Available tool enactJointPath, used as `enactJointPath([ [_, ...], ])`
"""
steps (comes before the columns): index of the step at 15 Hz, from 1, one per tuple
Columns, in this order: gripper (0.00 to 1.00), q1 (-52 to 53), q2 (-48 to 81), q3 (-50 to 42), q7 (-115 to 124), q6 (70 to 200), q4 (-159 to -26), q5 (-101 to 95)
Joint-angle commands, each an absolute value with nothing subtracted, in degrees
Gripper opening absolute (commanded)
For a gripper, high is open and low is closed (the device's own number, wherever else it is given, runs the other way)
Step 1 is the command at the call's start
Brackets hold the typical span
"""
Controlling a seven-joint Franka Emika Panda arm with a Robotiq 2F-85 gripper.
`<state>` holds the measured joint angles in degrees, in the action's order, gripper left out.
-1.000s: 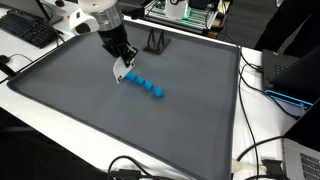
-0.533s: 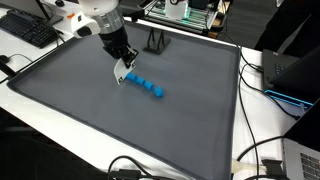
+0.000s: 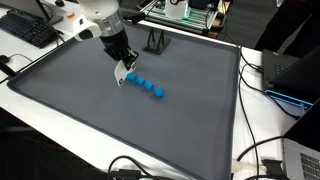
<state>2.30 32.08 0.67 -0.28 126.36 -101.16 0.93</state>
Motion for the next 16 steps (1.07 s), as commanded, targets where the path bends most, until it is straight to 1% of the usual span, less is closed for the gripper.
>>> enactJointPath([
  [1,0.01,1.9,33.3,1.2,-1.0,128.5,-102.7,0.9],
  [16,0.01,2.2,32.2,1.4,1.9,124.2,-102.7,2.1],
])
